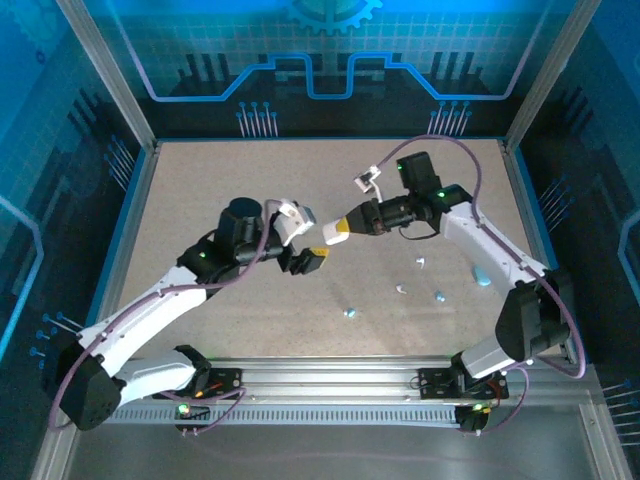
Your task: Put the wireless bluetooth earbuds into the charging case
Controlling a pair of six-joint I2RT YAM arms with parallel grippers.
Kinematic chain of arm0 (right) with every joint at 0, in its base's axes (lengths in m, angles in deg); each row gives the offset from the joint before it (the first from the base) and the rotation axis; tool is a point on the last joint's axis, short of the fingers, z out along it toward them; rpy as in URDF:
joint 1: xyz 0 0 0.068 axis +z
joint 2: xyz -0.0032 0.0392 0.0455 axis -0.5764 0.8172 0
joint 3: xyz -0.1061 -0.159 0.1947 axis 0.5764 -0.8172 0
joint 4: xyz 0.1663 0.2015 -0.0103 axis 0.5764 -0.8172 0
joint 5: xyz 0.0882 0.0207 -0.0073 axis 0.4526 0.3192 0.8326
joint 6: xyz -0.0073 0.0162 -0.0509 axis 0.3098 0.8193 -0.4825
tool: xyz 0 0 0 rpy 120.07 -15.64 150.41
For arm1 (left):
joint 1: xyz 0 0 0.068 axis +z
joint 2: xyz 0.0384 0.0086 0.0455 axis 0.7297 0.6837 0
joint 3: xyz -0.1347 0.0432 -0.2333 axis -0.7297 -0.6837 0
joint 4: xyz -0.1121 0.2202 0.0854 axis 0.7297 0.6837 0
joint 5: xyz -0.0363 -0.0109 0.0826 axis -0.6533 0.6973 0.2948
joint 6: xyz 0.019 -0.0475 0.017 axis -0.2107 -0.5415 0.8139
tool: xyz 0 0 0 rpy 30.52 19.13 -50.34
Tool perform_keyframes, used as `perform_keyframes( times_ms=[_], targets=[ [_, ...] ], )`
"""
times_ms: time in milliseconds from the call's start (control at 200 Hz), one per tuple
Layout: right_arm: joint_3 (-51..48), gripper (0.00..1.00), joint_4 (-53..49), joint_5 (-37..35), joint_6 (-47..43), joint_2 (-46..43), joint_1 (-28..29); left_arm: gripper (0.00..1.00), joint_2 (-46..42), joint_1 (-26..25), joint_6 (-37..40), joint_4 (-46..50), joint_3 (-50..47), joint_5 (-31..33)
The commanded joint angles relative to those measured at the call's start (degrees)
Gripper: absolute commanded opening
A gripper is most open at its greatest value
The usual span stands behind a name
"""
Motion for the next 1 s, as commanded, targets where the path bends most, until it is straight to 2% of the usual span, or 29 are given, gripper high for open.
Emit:
perform_keyframes(
  times_ms=[0,390,555,630,755,996],
  targets=[
    [-1.3,0.17,11.5,4.6,0.7,-3.5,-1.6,0.83,-0.5,2.1,-13.9,-14.0,-2.5,-9.8],
    [-5.0,0.19,27.3,5.6,-0.4,-8.5,-1.7,0.8,11.0,3.0,-42.0,-42.3,0.6,-20.6],
    [-6.7,0.18,31.1,5.1,-0.3,-10.1,-1.3,0.71,15.4,2.9,-50.0,-52.8,2.1,-22.5],
    [-7.2,0.2,31.4,4.5,-0.9,-10.7,-1.2,0.62,17.4,2.9,-53.9,-57.9,2.6,-23.2],
    [-8.4,0.19,32.9,3.9,-1.1,-11.8,-1.1,0.54,19.2,2.9,-56.2,-60.0,3.6,-24.2],
    [-9.6,0.19,36.2,1.6,1.3,-12.7,-1.1,0.52,18.3,2.1,-53.2,-57.1,4.4,-25.8]
  ],
)
